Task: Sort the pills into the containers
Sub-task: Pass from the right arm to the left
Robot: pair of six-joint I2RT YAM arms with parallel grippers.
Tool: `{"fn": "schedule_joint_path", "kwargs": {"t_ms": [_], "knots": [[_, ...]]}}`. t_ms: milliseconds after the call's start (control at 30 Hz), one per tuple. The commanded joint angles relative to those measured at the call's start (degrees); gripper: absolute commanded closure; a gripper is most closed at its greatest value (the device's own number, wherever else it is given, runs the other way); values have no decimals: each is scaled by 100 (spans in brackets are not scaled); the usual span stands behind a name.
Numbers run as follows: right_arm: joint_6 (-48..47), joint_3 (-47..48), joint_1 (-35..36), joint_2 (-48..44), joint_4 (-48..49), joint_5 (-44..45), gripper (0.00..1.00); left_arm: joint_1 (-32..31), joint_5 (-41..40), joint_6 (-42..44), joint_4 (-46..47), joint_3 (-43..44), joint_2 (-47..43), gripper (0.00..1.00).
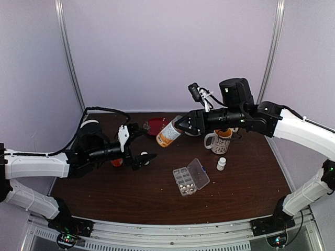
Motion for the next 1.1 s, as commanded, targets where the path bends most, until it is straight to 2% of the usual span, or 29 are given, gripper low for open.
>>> {"fn": "schedule_joint_path", "kwargs": {"t_ms": [0, 100, 400, 500, 633, 733, 800, 967, 1067], "knots": [[151, -118, 153, -78, 917, -835, 62, -51, 312, 710, 1050, 118, 8, 2], [259, -162, 183, -20, 1191, -998, 62, -78, 466, 761, 984, 204, 50, 3], [319, -78, 207, 166, 1390, -1263, 63, -78, 664, 764, 807, 321, 76, 14], [269, -45, 203, 241, 1357, -1345, 64, -75, 815, 812, 666, 407, 109, 26], [197, -33, 203, 249, 1291, -1318, 64, -80, 963, 778, 508, 540, 127, 49], [87, -95, 203, 187, 1336, -1353, 64, -72, 923, 647, 504, 570, 105, 62], [-140, -85, 205, 186, 1321, -1468, 65, -78, 943, 556, 420, 626, 104, 66], [-1379, 75, 203, 285, 978, -1909, 67, -67, 1373, 288, 280, 806, 96, 73], [-2325, 302, 203, 312, 606, -1766, 59, -52, 1809, 67, 87, 1061, 77, 75]]}}
